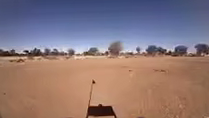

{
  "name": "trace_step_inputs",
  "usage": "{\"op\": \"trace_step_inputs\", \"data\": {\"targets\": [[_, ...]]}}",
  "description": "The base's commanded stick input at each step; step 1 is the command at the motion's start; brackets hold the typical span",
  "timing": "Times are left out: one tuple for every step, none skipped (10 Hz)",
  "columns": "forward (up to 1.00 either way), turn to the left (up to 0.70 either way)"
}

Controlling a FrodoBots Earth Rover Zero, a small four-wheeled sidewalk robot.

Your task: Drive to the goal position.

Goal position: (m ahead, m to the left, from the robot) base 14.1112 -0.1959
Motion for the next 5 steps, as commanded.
{"op": "trace_step_inputs", "data": {"targets": [[0.5, 0.0], [0.5, 0.0], [0.5, 0.0], [0.5, 0.0], [0.5, 0.0]]}}
